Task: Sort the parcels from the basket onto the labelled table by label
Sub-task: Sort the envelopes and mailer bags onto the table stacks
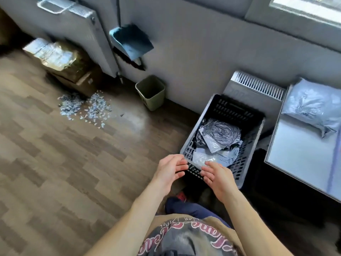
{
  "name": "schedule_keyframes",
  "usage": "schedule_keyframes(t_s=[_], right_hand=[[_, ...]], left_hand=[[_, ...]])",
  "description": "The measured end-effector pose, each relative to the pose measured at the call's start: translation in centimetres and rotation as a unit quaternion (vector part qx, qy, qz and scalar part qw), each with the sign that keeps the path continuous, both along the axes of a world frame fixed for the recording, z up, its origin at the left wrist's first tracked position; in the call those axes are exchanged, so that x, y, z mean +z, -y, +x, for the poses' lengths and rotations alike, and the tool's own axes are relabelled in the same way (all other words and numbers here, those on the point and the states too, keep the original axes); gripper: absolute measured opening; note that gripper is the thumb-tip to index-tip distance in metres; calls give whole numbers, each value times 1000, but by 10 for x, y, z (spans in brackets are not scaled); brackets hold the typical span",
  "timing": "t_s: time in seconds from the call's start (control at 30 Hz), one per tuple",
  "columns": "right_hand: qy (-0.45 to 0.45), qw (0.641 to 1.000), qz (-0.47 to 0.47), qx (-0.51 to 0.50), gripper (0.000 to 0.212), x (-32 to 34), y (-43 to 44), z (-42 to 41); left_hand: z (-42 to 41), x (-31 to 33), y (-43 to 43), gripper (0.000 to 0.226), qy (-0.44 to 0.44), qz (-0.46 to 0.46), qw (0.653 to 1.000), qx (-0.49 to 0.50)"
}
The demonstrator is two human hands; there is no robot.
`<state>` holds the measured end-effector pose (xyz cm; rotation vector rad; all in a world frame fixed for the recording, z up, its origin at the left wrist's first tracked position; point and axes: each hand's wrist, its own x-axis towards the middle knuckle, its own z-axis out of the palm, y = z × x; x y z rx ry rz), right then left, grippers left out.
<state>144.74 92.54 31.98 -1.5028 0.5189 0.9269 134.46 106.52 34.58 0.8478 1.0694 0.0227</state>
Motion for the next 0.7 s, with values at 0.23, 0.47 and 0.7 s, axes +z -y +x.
schedule_keyframes(t_s=[0.23,0.47,0.7], right_hand=[[-25,996,47,-66,13,-11,-44,63],[-37,989,63,-125,8,-22,-48,97],[-76,963,33,-258,9,-62,-52,149]], left_hand=[[64,17,-41,21,-18,80,992,-97],[136,-4,-47,20,-61,84,977,-186],[229,-45,-70,19,-89,92,930,-344]])
